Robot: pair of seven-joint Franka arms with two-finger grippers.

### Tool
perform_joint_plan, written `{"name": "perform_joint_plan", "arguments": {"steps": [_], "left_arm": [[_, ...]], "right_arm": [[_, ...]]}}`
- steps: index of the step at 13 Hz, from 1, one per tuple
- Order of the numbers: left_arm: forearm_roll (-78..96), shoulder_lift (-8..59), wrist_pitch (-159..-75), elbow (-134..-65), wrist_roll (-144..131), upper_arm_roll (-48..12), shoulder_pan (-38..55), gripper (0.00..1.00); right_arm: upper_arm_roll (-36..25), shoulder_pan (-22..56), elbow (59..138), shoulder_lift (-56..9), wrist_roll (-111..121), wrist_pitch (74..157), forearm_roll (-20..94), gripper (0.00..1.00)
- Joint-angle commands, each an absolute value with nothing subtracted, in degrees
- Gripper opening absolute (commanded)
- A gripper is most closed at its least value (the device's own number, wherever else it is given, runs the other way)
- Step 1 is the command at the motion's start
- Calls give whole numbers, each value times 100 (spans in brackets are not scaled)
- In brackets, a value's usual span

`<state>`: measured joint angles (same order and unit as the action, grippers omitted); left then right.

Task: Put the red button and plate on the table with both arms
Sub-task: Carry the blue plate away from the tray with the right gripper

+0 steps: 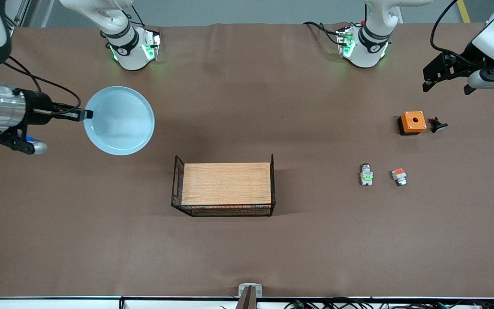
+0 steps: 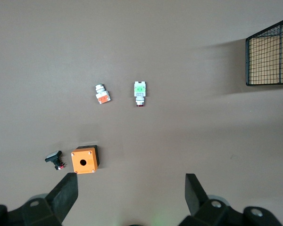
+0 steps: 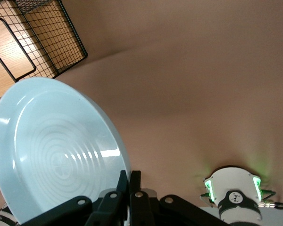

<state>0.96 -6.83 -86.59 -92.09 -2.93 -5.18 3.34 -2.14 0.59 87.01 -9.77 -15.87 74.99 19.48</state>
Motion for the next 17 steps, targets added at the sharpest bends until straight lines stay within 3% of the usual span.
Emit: {"name": "perform_joint_plan", "arguments": {"steps": [1,5,9,17], "left_arm": [[-26,-835,-8745,-9352,-308,-492,369,100],[-35,-835,-8745,-9352,-299,-483,369,100],[-131,-844,-8745,-9352,-272,-492,369,100],[-193,-844,-8736,-9352,-281,-571,378,100]], "right_arm": [[-132,-184,8728,-1133,-1004,7532,1995,3],[-132,-413,8893,-1502,-151,7978,1759,3],[-167,-668,10149,-1415,1166,9358,1705,3],[-1107,-492,11574,-1336,3881,11405,1714,3]]}}
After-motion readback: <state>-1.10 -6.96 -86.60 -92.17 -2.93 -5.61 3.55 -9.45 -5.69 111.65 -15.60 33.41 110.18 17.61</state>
